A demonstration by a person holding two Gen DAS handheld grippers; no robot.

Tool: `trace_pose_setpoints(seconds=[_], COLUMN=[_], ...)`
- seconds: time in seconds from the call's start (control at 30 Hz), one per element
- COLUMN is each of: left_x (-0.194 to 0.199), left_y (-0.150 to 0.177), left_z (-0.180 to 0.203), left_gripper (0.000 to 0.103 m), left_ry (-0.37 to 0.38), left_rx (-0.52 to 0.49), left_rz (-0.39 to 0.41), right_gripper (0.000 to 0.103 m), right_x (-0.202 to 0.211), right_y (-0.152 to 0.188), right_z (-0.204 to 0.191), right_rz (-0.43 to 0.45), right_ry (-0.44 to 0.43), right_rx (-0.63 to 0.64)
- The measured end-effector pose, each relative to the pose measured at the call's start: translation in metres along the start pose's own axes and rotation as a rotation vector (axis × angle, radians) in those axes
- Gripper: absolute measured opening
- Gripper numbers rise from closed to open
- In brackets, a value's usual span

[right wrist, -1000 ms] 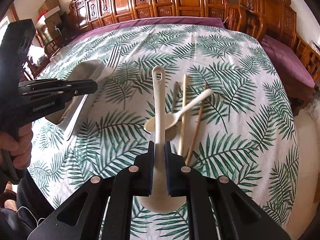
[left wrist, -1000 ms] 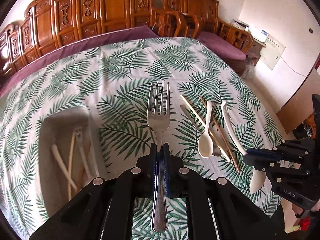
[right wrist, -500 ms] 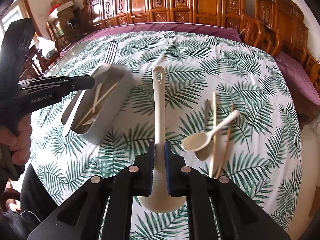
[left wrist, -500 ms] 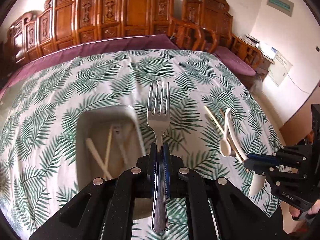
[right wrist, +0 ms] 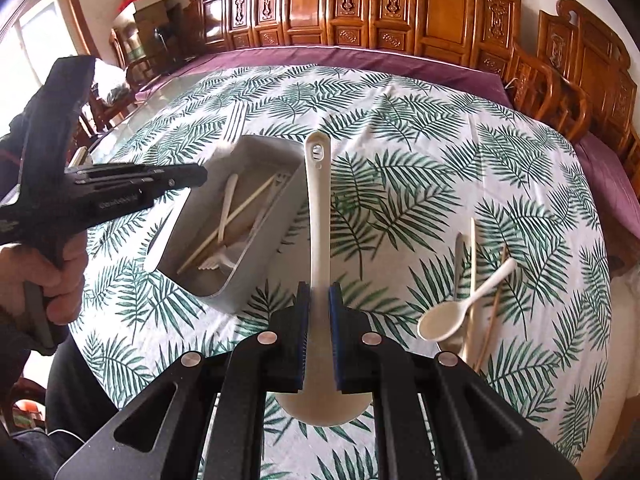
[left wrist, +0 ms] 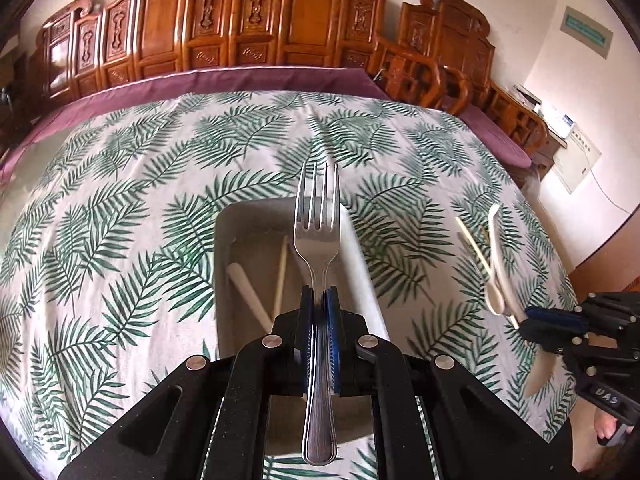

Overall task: Organize utensils
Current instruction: 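Carry the metal fork to the tray with the left tool while the right tool carries the white spoon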

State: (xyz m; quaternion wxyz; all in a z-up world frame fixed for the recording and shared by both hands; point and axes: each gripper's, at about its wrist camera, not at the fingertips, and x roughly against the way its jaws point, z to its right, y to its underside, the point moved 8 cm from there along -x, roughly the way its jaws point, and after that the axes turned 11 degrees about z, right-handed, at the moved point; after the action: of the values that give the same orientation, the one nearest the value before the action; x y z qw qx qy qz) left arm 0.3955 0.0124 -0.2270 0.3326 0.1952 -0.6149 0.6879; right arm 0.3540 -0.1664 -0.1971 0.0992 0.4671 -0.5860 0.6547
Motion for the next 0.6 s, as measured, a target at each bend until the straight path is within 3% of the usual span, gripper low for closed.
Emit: trace_pose_setpoints(seconds=[0.6], left_x=[-0.03], left_y=[0.014], left_z=[-0.024], left_gripper=[0.006], left_ry=[-0.011], left_rx=[0.035], left_rz=[-0.049], right_gripper=[0.012], right_x=[-0.026], right_y=[-0.021], right_z=[-0.027], right_rz=[-0.013], right_ry=[-0.024], right_rx=[0.032])
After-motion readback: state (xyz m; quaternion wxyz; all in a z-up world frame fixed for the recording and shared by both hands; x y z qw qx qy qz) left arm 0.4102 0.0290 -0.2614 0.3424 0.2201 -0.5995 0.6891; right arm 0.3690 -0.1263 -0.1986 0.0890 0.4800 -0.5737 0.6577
